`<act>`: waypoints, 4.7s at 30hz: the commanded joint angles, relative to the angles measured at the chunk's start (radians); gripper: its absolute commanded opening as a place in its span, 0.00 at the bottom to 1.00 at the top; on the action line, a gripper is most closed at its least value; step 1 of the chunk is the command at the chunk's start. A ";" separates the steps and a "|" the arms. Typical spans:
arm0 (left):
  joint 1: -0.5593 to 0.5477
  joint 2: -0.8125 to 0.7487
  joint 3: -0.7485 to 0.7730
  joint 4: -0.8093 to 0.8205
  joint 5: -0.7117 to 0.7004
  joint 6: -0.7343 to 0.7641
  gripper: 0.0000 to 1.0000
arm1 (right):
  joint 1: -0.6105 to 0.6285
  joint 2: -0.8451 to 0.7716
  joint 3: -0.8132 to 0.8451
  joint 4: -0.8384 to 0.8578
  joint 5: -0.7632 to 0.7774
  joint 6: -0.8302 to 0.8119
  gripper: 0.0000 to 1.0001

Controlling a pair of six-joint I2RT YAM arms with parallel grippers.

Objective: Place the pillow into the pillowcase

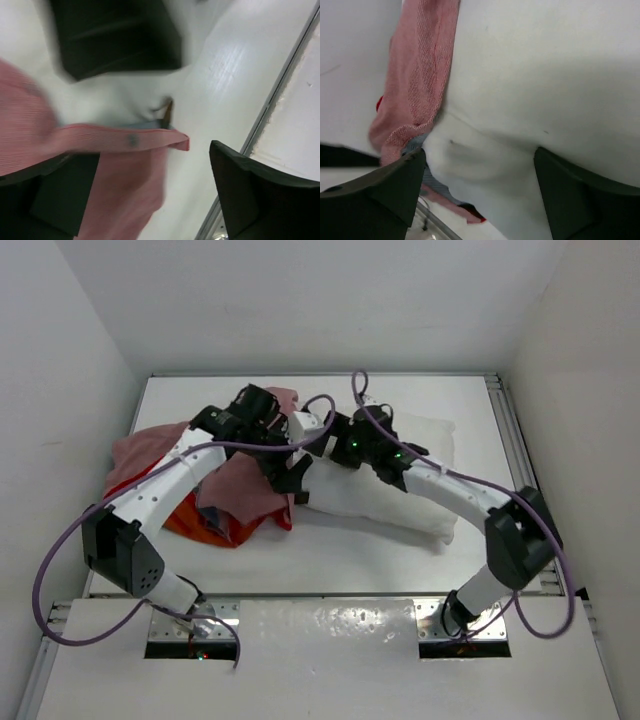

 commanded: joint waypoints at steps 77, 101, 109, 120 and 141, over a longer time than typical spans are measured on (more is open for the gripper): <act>-0.147 0.265 0.727 0.026 0.173 -0.079 0.00 | -0.183 -0.133 0.026 0.799 -0.099 0.271 0.00; -0.089 0.230 0.452 0.251 -0.199 -0.114 1.00 | -0.422 0.090 0.299 -0.461 0.032 -0.169 0.99; 0.057 0.045 0.139 0.219 -0.317 -0.116 0.86 | -0.474 -0.071 0.229 -0.551 -0.119 -0.425 0.32; 0.021 0.041 -0.146 0.319 -0.343 -0.093 0.91 | -0.184 -0.344 0.066 -0.557 0.089 -0.637 0.99; -0.162 0.102 0.158 0.239 -0.167 -0.033 0.00 | -0.223 -0.064 0.022 0.101 -0.211 -0.042 0.00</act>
